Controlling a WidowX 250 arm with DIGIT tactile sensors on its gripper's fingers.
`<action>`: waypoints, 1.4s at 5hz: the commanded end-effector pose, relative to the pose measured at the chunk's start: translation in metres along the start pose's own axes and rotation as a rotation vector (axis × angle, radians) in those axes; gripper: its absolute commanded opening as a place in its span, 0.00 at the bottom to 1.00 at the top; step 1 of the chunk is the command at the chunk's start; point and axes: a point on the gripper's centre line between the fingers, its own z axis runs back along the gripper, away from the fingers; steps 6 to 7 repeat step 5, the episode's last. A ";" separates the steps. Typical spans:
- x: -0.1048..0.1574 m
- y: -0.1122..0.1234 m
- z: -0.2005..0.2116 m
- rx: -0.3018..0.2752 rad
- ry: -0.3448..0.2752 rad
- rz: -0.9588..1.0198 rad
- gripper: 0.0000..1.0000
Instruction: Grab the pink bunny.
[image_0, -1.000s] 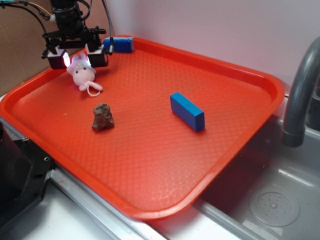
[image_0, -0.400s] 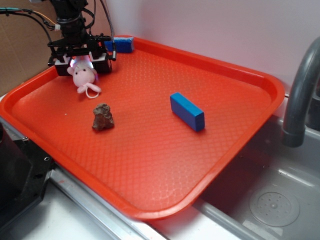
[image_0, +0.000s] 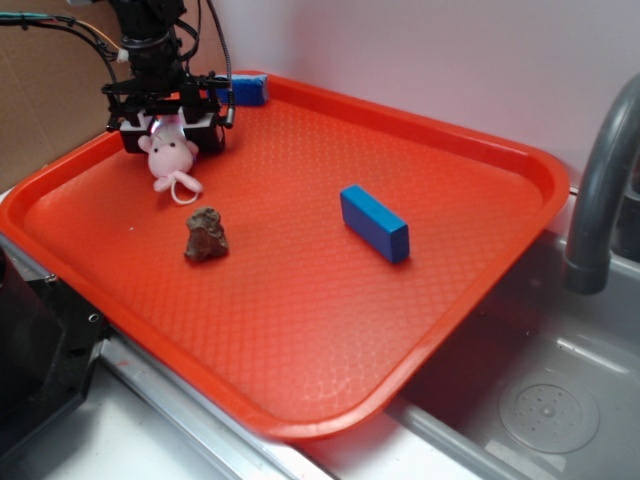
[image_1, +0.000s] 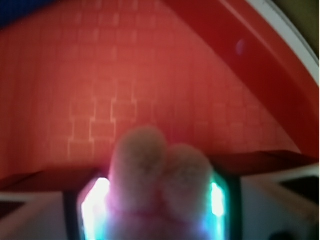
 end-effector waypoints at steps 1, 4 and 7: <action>-0.051 0.002 0.084 -0.057 -0.043 -0.328 0.00; -0.108 -0.012 0.215 -0.107 -0.122 -0.558 0.00; -0.104 -0.009 0.207 -0.135 -0.112 -0.567 0.00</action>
